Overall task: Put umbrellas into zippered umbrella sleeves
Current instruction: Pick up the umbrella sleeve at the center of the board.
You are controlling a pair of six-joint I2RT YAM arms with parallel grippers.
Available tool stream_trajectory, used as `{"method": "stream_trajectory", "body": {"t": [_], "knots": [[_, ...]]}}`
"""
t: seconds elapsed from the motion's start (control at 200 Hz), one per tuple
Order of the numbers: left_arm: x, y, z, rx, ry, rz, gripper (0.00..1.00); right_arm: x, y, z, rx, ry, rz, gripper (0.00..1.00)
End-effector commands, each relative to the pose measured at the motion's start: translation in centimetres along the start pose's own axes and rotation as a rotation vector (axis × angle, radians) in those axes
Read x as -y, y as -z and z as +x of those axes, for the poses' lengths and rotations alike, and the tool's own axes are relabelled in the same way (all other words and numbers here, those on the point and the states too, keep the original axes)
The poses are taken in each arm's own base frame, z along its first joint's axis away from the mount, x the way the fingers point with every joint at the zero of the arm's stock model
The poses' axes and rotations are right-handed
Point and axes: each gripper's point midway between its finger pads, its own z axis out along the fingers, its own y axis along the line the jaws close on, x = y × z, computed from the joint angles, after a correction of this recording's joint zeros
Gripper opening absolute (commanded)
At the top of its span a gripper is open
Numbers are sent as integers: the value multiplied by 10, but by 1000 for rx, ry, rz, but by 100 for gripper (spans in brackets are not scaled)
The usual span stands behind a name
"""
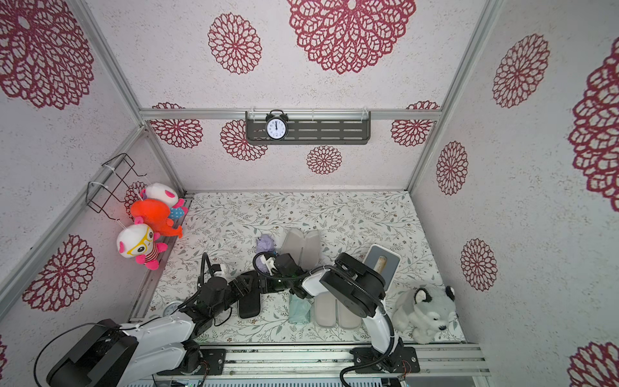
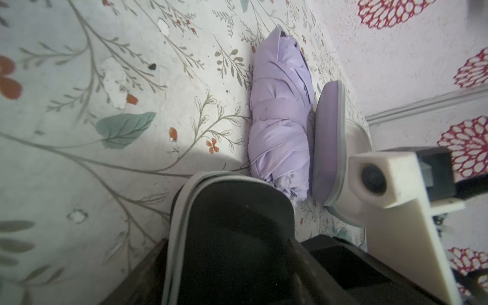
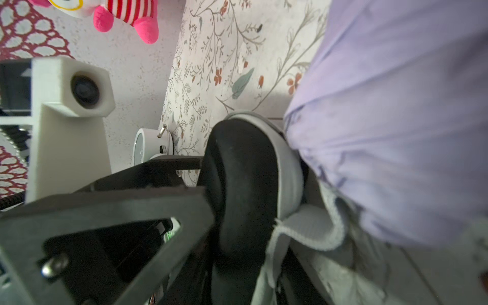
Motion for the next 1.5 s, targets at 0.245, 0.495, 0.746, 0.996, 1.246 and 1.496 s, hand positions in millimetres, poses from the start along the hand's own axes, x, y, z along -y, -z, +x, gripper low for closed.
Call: {"method": "stream_trajectory", "body": {"t": [0.245,0.495,0.746,0.996,1.246,1.496], "knots": [[-1,12,68,-287,31,117,72,-87,-6,6,-23,118,-312,38],[28,30,57,-239,10,265,87,-117,-4,4,-13,140,-423,38],[22,37,50,-207,-2,215,82,-115,-9,9,-37,180,-372,32],[14,31,52,-205,11,178,98,-129,13,8,7,236,-406,22],[19,36,47,-183,-7,196,98,-142,30,3,25,213,-543,20],[33,40,40,-137,-20,251,88,-148,25,5,35,234,-529,20]]}}
